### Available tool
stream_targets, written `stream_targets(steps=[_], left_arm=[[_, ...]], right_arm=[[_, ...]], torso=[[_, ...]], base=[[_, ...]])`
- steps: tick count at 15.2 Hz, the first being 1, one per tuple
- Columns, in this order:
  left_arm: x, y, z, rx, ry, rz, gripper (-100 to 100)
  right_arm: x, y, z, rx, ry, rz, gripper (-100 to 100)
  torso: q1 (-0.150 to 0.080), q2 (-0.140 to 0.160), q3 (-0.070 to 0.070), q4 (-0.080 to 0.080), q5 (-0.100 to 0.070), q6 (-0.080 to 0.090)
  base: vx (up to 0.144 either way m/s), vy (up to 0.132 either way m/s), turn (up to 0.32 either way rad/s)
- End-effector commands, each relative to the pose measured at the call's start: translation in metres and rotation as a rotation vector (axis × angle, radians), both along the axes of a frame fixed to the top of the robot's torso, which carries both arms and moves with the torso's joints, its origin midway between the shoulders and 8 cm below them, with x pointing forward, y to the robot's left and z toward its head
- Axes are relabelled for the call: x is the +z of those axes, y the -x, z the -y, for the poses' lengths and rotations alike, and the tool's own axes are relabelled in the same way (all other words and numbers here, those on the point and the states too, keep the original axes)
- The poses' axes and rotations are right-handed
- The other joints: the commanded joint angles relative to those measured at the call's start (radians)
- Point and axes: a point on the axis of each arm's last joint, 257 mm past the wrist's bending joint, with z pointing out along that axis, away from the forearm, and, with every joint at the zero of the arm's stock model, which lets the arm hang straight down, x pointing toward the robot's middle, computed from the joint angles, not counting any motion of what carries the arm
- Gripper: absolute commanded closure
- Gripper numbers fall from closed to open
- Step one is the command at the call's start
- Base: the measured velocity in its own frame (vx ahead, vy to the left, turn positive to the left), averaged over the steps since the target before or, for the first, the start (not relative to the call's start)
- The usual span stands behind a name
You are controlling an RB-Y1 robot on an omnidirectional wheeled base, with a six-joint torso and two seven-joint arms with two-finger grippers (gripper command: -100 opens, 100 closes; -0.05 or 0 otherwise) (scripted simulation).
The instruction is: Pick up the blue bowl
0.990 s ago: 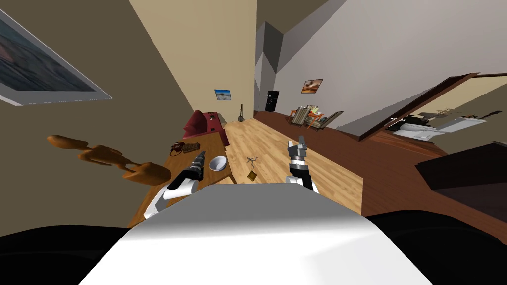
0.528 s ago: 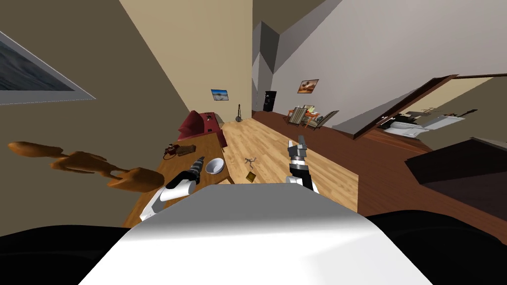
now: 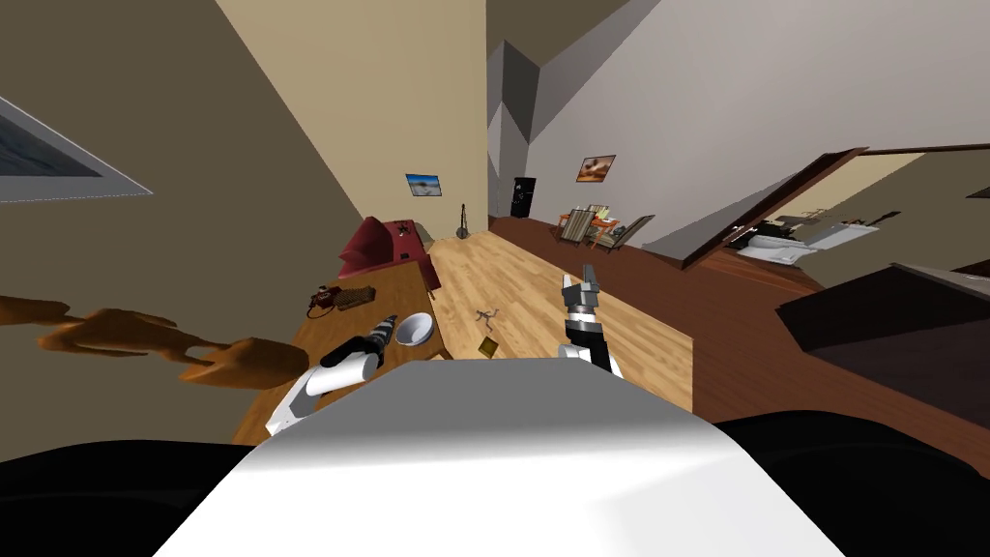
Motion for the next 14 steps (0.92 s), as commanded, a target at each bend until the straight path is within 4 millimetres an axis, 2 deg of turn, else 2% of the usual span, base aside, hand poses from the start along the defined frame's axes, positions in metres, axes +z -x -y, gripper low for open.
stream_targets(steps=[1,5,10,11,14], left_arm=[[-0.013,0.011,-0.003,0.01,0.011,-0.056,-100],[-0.036,0.033,-0.01,0.028,0.036,-0.161,-100],[-0.052,0.051,-0.011,0.039,0.063,-0.244,-100],[-0.061,0.061,-0.012,0.044,0.078,-0.288,-100],[-0.072,0.076,-0.012,0.049,0.101,-0.349,-100]], right_arm=[[0.0,0.0,0.0,0.0,0.0,0.0,0],[0.0,0.0,0.0,0.0,0.0,0.0,0],[0.0,0.0,0.0,0.0,0.0,0.0,0],[0.0,0.0,0.0,0.0,0.0,0.0,0],[0.0,0.0,0.0,0.0,0.0,0.0,0]], torso=[[0.0,0.0,0.0,0.0,0.0,0.0],[0.0,0.0,0.0,0.0,0.0,0.0],[0.0,0.0,0.0,0.0,0.0,0.0],[0.0,0.0,0.0,0.0,0.0,0.0],[0.001,0.0,0.0,0.0,0.0,0.0]], base=[[0.039,-0.013,-0.067],[0.04,-0.007,-0.064],[0.037,-0.005,-0.044],[0.029,0.002,-0.043],[0.038,0.002,-0.067]])
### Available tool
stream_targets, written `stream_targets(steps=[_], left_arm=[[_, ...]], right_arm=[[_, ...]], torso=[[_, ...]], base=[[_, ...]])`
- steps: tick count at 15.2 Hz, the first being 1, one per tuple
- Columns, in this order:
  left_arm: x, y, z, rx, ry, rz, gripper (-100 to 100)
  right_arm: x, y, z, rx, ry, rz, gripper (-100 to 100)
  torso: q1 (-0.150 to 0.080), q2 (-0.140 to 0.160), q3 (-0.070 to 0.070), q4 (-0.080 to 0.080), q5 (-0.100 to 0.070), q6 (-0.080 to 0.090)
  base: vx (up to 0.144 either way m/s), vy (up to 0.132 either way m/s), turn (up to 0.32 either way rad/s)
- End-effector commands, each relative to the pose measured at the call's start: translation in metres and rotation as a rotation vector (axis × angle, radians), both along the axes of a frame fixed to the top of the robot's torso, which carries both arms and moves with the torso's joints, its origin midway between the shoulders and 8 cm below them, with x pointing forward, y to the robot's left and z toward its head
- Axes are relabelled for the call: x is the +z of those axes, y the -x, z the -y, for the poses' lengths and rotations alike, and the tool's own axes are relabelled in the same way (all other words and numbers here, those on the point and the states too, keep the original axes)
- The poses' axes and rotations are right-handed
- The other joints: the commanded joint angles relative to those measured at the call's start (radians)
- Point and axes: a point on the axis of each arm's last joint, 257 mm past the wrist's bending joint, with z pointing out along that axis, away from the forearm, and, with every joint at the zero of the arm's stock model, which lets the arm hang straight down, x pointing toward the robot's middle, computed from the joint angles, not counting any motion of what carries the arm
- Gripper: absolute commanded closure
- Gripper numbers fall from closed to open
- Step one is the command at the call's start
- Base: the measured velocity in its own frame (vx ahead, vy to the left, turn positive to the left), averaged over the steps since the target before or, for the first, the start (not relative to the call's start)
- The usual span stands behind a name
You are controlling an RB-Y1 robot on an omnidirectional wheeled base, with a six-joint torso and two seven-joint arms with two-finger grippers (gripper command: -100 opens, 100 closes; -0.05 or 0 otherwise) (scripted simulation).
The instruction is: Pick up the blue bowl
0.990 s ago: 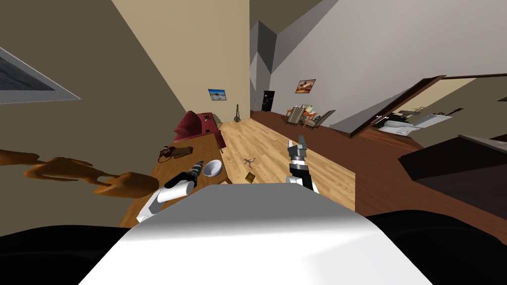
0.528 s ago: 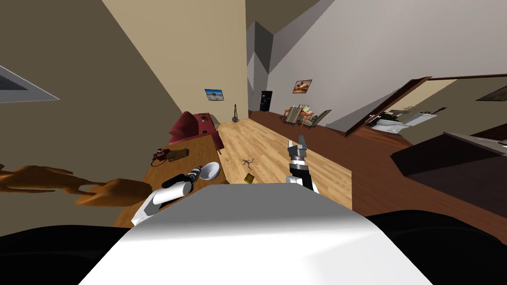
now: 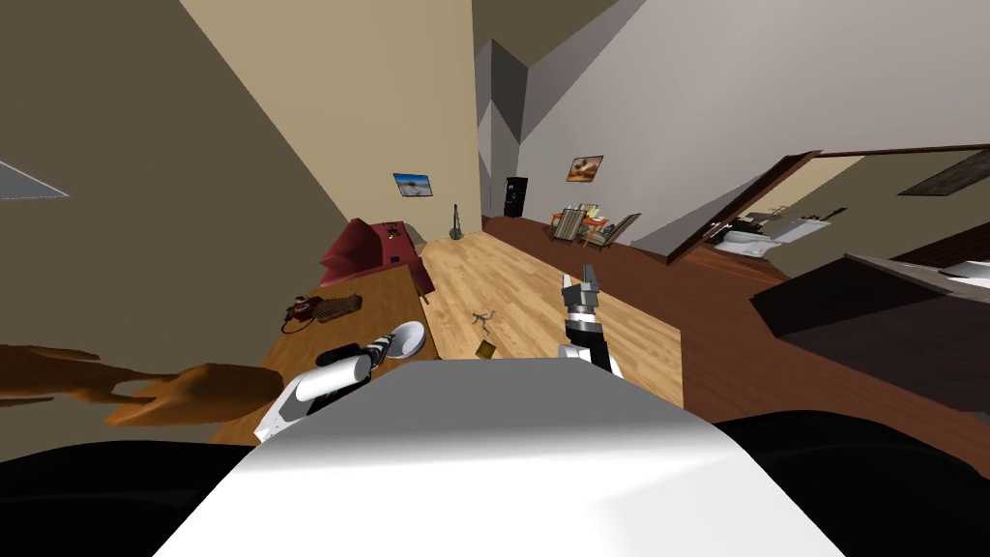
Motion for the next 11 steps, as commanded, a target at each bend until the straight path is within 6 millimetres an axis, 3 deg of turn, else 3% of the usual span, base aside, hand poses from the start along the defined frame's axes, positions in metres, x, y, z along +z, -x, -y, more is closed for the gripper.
stream_targets(steps=[1,11], left_arm=[[-0.012,0.017,0.0,0.005,0.024,-0.06,-100],[-0.038,0.06,0.008,0.014,0.109,-0.227,-100]], right_arm=[[0.0,0.0,0.0,0.0,0.0,0.0,0],[0.0,0.0,0.0,0.0,0.0,0.0,0]], torso=[[0.0,0.0,0.0,0.0,0.0,0.0],[0.001,0.0,0.0,0.0,0.0,0.0]], base=[[0.05,-0.003,-0.066],[0.036,0.009,-0.043]])
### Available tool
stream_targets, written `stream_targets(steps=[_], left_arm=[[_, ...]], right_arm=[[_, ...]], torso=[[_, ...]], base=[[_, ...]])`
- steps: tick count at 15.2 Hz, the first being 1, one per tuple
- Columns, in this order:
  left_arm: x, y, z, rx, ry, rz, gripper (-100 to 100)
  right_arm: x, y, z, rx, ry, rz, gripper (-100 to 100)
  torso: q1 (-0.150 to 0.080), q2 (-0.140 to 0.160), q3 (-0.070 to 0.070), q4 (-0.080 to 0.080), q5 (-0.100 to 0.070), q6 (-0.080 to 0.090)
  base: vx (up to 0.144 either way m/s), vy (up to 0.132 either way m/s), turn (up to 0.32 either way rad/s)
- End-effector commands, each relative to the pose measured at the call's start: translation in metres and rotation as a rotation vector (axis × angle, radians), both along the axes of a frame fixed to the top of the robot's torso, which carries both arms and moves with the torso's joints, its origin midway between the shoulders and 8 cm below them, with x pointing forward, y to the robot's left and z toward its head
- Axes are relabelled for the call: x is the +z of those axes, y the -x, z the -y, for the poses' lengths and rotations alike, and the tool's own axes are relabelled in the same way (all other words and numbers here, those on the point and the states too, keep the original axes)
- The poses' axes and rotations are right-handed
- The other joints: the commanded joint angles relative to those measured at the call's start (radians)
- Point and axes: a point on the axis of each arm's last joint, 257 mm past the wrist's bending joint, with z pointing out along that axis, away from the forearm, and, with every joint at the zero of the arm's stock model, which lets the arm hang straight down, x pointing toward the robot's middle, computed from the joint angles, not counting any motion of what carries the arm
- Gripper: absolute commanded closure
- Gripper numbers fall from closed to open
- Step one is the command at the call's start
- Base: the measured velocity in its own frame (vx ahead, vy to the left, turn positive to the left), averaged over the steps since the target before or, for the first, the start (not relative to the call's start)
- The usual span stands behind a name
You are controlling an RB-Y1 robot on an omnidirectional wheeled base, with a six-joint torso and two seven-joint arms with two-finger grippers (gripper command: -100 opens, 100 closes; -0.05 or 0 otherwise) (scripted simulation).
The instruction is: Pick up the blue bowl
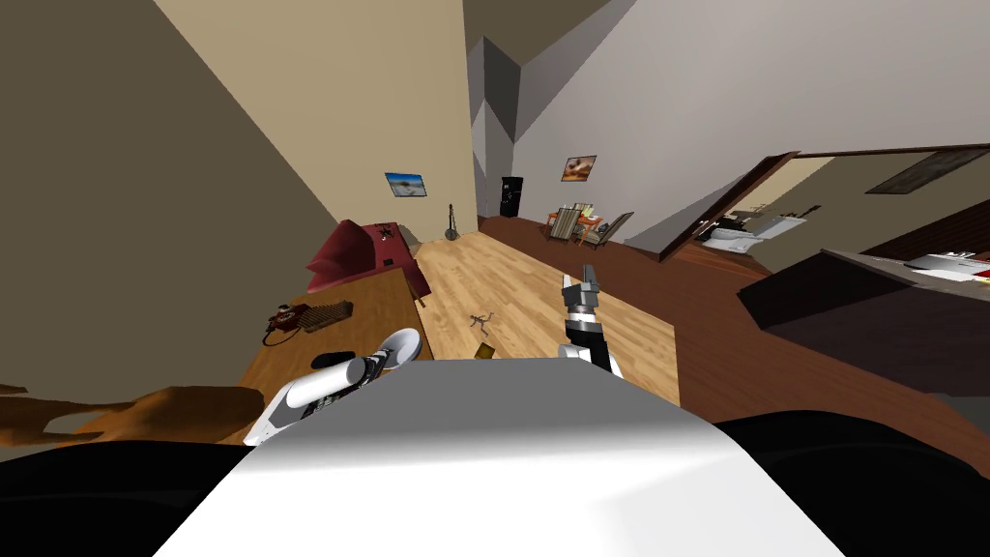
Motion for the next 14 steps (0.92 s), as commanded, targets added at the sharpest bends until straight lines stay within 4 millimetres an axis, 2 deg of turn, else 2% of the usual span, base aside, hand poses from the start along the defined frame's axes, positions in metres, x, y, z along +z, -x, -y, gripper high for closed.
stream_targets(steps=[1,6,7,8,12,13,14], left_arm=[[-0.007,0.011,0.003,0.001,0.025,-0.042,-100],[-0.015,0.029,0.009,0.001,0.067,-0.106,-100],[-0.014,0.025,0.008,0.002,0.057,-0.091,-100],[-0.024,0.025,0.009,0.007,0.06,-0.094,-100],[-0.038,0.022,0.012,0.015,0.06,-0.092,-100],[-0.033,0.023,0.012,0.012,0.061,-0.095,-100],[-0.034,0.022,0.012,0.012,0.06,-0.093,100]], right_arm=[[0.0,0.0,0.0,0.0,0.0,0.0,0],[0.0,0.0,0.0,0.0,0.0,0.0,0],[0.0,0.0,0.0,0.0,0.0,0.0,0],[0.0,0.0,0.0,0.0,0.0,0.0,0],[0.0,0.0,0.0,0.0,0.0,0.0,0],[0.0,0.0,0.0,0.0,0.0,0.0,0],[0.0,0.0,0.0,0.0,0.0,0.0,0]], torso=[[0.0,0.0,0.0,0.0,0.0,0.0],[0.0,0.0,0.0,0.0,0.0,0.0],[0.0,0.0,0.0,0.0,0.0,0.0],[0.0,0.001,0.0,0.0,0.0,0.0],[0.001,0.003,0.002,0.001,0.0,0.0],[0.001,0.003,0.002,0.001,0.0,0.0],[0.001,0.003,0.002,0.001,0.0,0.0]], base=[[0.034,0.014,-0.033],[0.031,0.016,-0.037],[0.016,0.012,-0.009],[-0.001,0.017,-0.032],[-0.014,0.029,-0.037],[-0.009,0.02,-0.016],[-0.003,0.008,-0.002]])
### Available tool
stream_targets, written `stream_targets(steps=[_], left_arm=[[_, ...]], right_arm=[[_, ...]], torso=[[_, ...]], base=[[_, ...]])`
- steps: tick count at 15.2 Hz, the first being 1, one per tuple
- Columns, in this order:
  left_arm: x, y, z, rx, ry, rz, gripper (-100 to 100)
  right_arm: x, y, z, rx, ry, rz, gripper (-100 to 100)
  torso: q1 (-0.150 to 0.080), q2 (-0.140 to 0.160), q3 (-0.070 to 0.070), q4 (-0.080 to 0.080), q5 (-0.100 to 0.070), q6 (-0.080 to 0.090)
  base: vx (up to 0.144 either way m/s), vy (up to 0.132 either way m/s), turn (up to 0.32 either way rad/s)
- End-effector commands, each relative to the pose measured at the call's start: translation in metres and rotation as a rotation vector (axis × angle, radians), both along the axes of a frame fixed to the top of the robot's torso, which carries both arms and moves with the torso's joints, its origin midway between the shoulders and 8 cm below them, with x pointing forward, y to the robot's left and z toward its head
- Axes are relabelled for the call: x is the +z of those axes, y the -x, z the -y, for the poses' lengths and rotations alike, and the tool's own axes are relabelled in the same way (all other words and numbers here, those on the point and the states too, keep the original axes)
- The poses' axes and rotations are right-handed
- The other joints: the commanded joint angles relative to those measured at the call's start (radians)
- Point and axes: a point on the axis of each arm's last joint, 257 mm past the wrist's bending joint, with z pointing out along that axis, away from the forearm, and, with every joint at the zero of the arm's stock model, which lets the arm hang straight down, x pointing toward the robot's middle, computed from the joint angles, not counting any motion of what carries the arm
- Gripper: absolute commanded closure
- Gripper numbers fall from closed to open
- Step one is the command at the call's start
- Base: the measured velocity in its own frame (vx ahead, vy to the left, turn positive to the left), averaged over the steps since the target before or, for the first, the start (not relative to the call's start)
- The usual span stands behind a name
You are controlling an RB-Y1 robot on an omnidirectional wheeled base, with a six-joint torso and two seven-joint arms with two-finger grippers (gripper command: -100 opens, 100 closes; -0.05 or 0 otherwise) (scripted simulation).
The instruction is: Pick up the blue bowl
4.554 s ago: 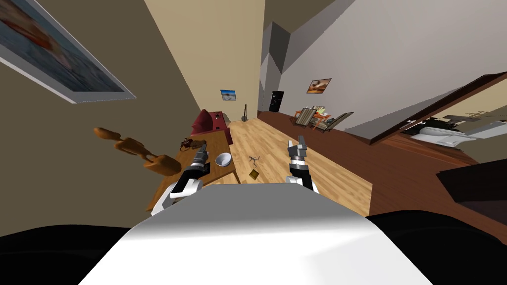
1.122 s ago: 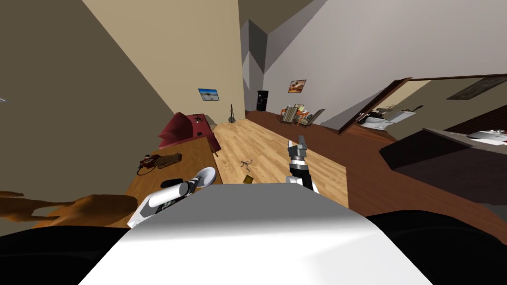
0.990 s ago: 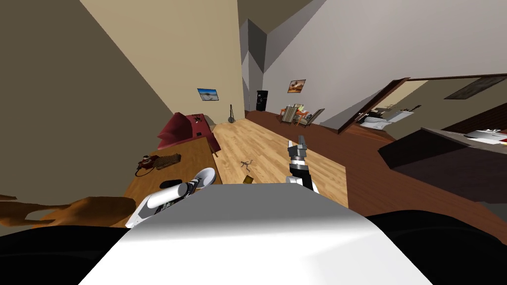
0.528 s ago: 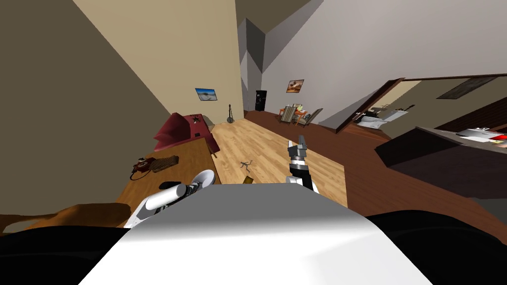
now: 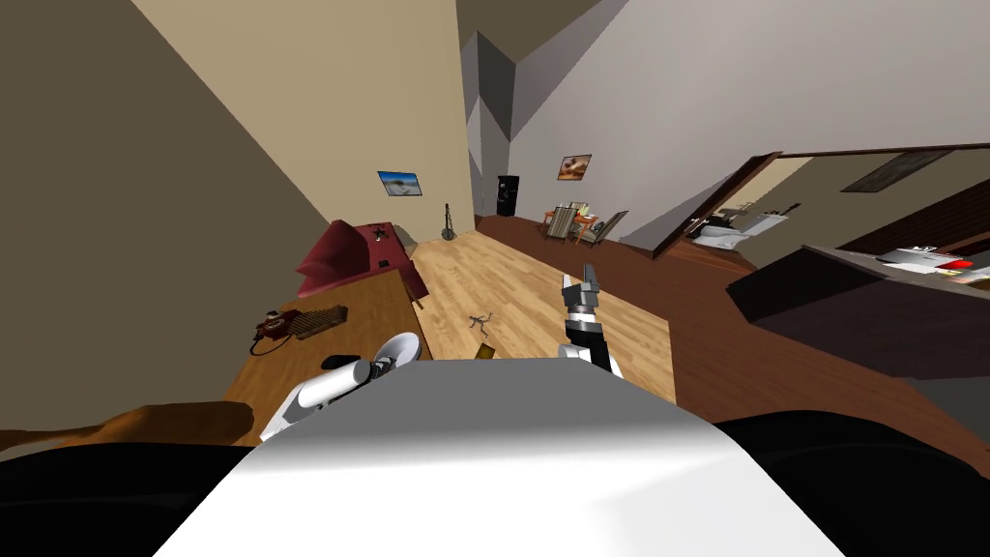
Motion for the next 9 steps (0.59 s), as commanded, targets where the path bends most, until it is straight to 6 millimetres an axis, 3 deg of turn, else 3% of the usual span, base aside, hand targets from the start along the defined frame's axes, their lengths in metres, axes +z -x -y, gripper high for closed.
stream_targets(steps=[1,9], left_arm=[[0.0,0.0,0.0,0.0,0.0,0.0,100],[0.013,0.003,-0.003,-0.006,-0.001,-0.001,100]], right_arm=[[0.0,0.0,0.0,0.0,0.0,0.0,0],[0.0,0.0,0.0,0.0,0.0,0.0,0]], torso=[[0.0,0.0,0.0,0.0,0.0,0.0],[-0.004,-0.001,0.0,0.001,-0.002,0.0]], base=[[0.0,0.0,0.0],[0.007,-0.016,0.025]])
